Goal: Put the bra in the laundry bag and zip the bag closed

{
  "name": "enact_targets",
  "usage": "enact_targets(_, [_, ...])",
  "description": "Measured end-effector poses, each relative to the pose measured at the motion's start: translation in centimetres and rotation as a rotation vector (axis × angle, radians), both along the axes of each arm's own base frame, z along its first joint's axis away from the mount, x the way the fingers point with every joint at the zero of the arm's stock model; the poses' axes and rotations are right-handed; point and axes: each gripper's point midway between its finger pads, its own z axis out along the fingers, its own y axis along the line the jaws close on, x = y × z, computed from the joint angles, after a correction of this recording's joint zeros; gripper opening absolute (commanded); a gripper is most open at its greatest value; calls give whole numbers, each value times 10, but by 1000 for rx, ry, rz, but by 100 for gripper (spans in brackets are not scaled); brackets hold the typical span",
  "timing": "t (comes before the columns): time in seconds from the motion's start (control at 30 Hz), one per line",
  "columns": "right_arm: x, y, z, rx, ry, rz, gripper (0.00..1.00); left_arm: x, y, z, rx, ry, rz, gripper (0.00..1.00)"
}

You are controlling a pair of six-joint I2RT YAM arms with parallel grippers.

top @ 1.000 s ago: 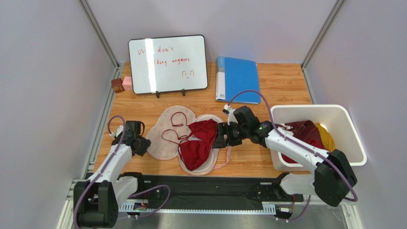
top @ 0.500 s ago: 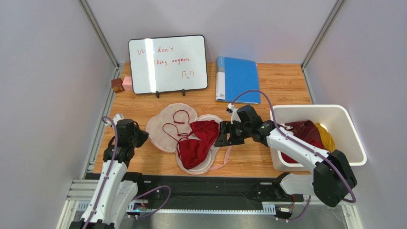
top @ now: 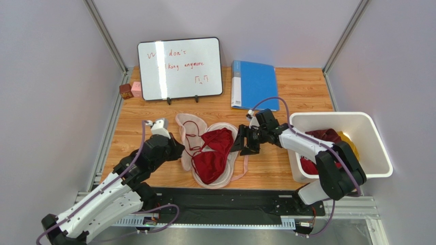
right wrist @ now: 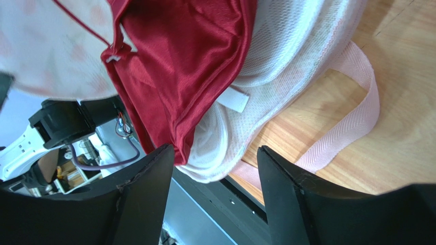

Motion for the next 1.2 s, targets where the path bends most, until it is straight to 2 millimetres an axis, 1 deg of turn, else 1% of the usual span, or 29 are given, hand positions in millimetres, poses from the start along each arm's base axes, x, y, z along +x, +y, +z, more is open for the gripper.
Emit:
enact_targets(0.17, [8,-2,-13,6,50,-28,56,-17,-37,-4,94,-26,-161,0])
enact_targets(0.2, [10,-3,-15,4,54,-34,47,-20,-44,-3,110,-39,-188,0])
enact_targets(0.27, [14,-7,-21,-3,68,-53,35,-28,-58,-1,122,-68,-245,0])
enact_targets(0.33, [17,-10,-29,-8,84,-70,29,-32,-68,4,118,-100,-282,0])
enact_targets(0.37, [18,-11,-33,-13,92,-77,28,-32,-73,6,112,-115,-294,0])
enact_targets(0.43, [19,-14,-42,-26,113,-90,15,-31,-83,10,110,-146,-315,0])
enact_targets(0.47, [18,-14,-46,-30,126,-95,13,-31,-90,9,119,-157,-335,0])
enact_targets(0.5, [18,-14,-49,-31,131,-96,12,-33,-96,8,125,-165,-354,0])
enact_targets(0.6, [20,-12,-58,-31,145,-110,13,-40,-114,-2,159,-168,-417,0])
enact_targets(0.73, [19,-12,-67,-25,168,-133,13,-50,-133,-10,190,-189,-496,0])
enact_targets(0.97, [23,-9,-67,-5,165,-147,14,-80,-170,-21,212,-199,-676,0])
enact_targets(1.03, [23,-8,-67,-2,164,-146,14,-89,-178,-25,214,-197,-723,0])
enact_targets(1.13, [23,-8,-67,-1,164,-145,15,-98,-183,-29,214,-192,-769,1])
enact_targets(1.2, [23,-8,-67,0,163,-144,15,-103,-186,-29,207,-190,-795,8])
